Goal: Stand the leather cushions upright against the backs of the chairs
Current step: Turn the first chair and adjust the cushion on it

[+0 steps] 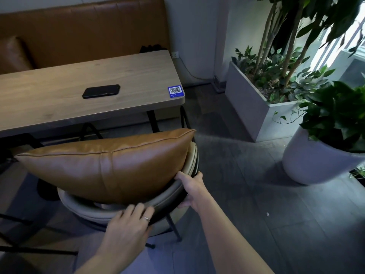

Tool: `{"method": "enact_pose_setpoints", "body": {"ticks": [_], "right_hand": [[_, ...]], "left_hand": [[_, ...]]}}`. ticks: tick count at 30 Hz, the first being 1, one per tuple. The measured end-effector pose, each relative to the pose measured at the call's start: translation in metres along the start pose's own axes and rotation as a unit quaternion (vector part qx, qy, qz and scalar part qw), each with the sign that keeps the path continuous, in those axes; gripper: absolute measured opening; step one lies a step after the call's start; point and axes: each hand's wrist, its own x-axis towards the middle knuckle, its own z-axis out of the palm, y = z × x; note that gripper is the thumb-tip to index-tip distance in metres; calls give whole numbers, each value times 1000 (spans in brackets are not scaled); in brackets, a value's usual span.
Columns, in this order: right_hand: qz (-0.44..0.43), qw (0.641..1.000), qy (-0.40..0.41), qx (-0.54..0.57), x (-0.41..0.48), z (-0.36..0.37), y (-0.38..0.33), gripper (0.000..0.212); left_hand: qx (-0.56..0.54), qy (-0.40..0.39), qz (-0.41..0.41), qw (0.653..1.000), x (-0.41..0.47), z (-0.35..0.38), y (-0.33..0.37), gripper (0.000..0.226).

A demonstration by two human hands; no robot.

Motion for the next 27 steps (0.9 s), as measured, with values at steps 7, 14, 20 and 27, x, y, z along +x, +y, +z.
{"method": "enact_pose_setpoints", "body": {"ticks": [7, 14, 20, 27], "right_hand": [[-2, 1000, 6, 4, 1, 1, 2, 101], [0, 1000, 12, 2, -4, 4, 2, 95], [-4, 1000, 16, 9, -9, 11, 7, 98], [-11, 999, -6, 39, -11, 7, 17, 109]], "left_hand": [[77, -16, 53, 996, 32, -6, -18, 78], [10, -28, 86, 996, 31, -8, -29, 82], [7, -30, 93, 995, 26, -6, -37, 81], [29, -28, 108, 993, 27, -7, -40, 81]]}}
